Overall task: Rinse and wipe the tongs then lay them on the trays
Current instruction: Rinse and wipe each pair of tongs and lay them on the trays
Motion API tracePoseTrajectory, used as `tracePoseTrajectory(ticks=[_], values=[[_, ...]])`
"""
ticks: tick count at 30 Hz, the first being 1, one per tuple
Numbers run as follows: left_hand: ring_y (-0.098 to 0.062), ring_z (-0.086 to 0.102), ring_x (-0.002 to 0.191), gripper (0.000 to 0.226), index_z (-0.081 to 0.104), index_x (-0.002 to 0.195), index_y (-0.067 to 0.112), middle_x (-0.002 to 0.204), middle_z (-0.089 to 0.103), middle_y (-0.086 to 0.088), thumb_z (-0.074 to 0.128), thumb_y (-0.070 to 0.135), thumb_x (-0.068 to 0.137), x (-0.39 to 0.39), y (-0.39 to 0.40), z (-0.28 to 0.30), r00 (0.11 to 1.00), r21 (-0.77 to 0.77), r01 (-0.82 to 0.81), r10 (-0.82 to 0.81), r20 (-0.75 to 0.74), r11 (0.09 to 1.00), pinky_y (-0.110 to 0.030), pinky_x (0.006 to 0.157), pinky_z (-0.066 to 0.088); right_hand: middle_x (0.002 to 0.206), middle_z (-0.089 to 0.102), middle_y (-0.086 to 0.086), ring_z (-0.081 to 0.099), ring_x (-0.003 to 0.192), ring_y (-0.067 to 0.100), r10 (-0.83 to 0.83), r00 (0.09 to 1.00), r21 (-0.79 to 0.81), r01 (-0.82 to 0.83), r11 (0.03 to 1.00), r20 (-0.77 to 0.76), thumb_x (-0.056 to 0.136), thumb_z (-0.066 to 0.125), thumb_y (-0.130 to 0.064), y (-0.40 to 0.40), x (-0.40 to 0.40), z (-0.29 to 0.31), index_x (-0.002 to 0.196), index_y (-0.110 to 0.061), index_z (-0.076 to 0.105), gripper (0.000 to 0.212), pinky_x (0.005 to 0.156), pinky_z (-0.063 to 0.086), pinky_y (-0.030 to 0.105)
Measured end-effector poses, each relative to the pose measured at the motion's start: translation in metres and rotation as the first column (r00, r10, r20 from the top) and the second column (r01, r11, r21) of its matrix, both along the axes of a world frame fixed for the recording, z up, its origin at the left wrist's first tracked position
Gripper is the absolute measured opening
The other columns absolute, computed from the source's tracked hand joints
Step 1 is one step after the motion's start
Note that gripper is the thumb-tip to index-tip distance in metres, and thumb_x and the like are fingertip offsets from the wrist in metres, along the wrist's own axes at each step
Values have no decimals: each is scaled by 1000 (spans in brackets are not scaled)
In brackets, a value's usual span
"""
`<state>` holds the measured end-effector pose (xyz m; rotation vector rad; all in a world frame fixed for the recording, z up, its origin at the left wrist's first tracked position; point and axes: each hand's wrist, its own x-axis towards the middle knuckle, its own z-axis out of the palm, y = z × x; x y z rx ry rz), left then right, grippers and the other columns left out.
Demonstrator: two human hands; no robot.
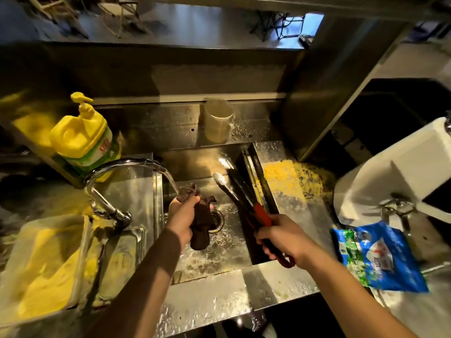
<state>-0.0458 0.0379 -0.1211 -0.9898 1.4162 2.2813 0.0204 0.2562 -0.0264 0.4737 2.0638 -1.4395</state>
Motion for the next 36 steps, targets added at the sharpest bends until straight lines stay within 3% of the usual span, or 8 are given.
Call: tracePoseTrajectory(ticks=[2, 5, 11, 18, 22, 25, 28, 36], values=[[-37, 74, 82, 24, 54, 115, 6, 103, 71, -26, 64, 10, 94, 1, 10, 11, 998, -50, 48, -49, -35, 998, -57, 79, 60, 56, 59, 2, 54, 45, 16, 139, 979, 262, -96, 960, -152, 78, 60, -8, 9, 6, -6, 92, -23, 65, 21, 48, 44, 28], [-28, 73, 58, 13, 62, 104, 10, 79, 74, -20, 62, 3, 93, 1, 37, 25, 992, -73, 83, -89, -84, 994, -40, 56, 63, 80, 73, 3, 69, 73, 24, 313, 909, 604, -90, 792, -275, 80, 61, -24, 30, 20, -10, 129, -41, 57, 53, 59, 51, 30], [-29, 71, 48, 20, 62, 112, 5, 71, 72, -19, 60, 2, 92, 10, 141, 58, 940, -1, 310, -307, -147, 951, -36, 45, 58, 57, 53, -18, 60, 59, 8, 135, 888, 587, 171, 791, -440, 67, 57, -29, 98, 63, 9, 130, -46, 37, 68, 51, 45, 19], [-21, 69, 48, 15, 67, 84, 13, 64, 73, -9, 63, -1, 89, 62, 297, 114, 769, -70, 570, -562, -304, 818, -26, 45, 55, 96, 75, -7, 68, 87, 15, -93, 791, 524, 483, 702, -605, 67, 54, -36, 204, 145, 38, 132, -58, 35, 72, 66, 47, 29], [-23, 67, 45, 9, 62, 94, 6, 61, 70, -16, 55, 0, 93, 109, 381, 141, 607, -42, 755, -721, -335, 655, -30, 45, 56, 68, 63, -34, 58, 61, -7, -263, 742, 419, 593, 688, -617, 68, 50, -34, 269, 201, 51, 116, -67, 43, 59, 56, 43, 12], [-31, 69, 54, 15, 58, 107, 2, 76, 67, -27, 53, -2, 93, 141, 434, 151, 525, -24, 820, -768, -366, 572, -41, 62, 57, 56, 60, -11, 57, 51, 1, -405, 701, 359, 674, 645, -587, 78, 61, -25, 314, 236, 52, 105, -60, 56, 44, 47, 41, 15], [-32, 70, 53, 20, 54, 114, 2, 91, 64, -32, 56, 0, 94, 163, 482, 157, 510, 8, 844, -796, -327, 537, -36, 49, 56, 60, 61, -5, 60, 53, 6, -483, 660, 340, 731, 592, -576, 83, 64, -40, 354, 258, 53, 94, -63, 52, 29, 52, 45, 23], [-36, 73, 61, 27, 63, 116, 3, 93, 73, -32, 66, 3, 89, 174, 582, 167, 562, -60, 797, -775, -289, 601, -43, 60, 60, 120, 62, 12, 59, 86, 22, -526, 699, 444, 714, 541, -484, 93, 46, -40, 470, 244, 97, 155, -21, 26, 68, 62, 39, 32]])
